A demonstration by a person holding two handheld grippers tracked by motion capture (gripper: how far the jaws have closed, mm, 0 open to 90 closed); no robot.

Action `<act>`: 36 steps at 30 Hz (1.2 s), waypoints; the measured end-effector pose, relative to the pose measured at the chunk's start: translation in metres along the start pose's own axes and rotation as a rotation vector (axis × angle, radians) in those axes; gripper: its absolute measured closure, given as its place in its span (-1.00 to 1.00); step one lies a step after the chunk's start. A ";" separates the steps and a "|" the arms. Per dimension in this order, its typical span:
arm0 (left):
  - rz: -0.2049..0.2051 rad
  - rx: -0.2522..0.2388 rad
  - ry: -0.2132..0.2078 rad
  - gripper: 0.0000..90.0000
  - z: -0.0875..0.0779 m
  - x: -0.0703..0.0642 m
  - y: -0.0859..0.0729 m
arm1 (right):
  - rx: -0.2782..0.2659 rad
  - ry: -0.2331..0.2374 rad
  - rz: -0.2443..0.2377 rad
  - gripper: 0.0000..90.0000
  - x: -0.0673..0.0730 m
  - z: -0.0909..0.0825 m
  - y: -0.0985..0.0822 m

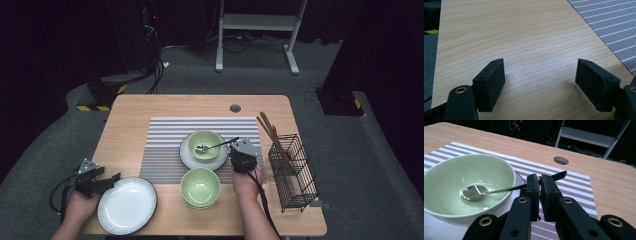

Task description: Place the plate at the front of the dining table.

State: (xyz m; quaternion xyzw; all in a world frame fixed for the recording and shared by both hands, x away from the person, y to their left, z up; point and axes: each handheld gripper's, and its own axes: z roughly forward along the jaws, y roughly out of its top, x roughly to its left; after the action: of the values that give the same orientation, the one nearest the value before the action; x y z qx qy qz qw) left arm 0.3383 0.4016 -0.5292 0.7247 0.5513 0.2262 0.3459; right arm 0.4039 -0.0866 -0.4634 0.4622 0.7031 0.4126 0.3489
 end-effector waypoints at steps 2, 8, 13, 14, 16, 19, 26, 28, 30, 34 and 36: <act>0.000 0.000 0.000 -0.47 0.000 0.000 0.000 | 0.001 0.000 0.001 0.89 -0.001 0.002 0.000; 0.000 0.000 0.000 -0.47 0.000 0.000 0.000 | 0.008 -0.001 0.023 0.89 -0.003 0.008 -0.001; 0.000 0.000 0.000 -0.47 0.000 0.000 0.000 | 0.017 -0.007 0.011 0.87 -0.003 0.013 0.001; 0.000 0.000 0.000 -0.47 0.000 0.000 0.000 | 0.018 -0.006 0.015 0.87 -0.003 0.014 0.002; 0.000 0.000 0.000 -0.47 0.000 0.000 0.000 | 0.019 -0.006 0.009 0.87 -0.003 0.015 0.002; 0.000 0.000 0.000 -0.47 0.000 0.000 0.000 | 0.020 -0.005 0.013 0.86 -0.003 0.017 0.003; 0.000 0.000 0.000 -0.47 0.000 0.000 0.000 | 0.019 -0.004 0.014 0.86 -0.002 0.021 0.004; 0.000 0.000 0.000 -0.47 0.000 0.000 0.000 | 0.022 -0.004 0.019 0.85 -0.003 0.022 0.004; 0.000 0.000 0.000 -0.47 0.000 0.000 0.000 | 0.024 -0.006 0.018 0.85 -0.003 0.023 0.004; 0.000 0.000 0.000 -0.47 0.000 0.000 0.000 | 0.007 0.002 0.017 0.84 -0.002 0.016 0.004; 0.000 0.000 0.000 -0.47 0.000 0.000 0.000 | -0.001 0.005 0.015 0.83 -0.001 0.012 0.005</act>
State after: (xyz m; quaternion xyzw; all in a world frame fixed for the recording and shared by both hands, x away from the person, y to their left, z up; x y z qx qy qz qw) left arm 0.3383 0.4016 -0.5292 0.7249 0.5512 0.2261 0.3459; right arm 0.4169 -0.0834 -0.4634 0.4664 0.7002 0.4167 0.3443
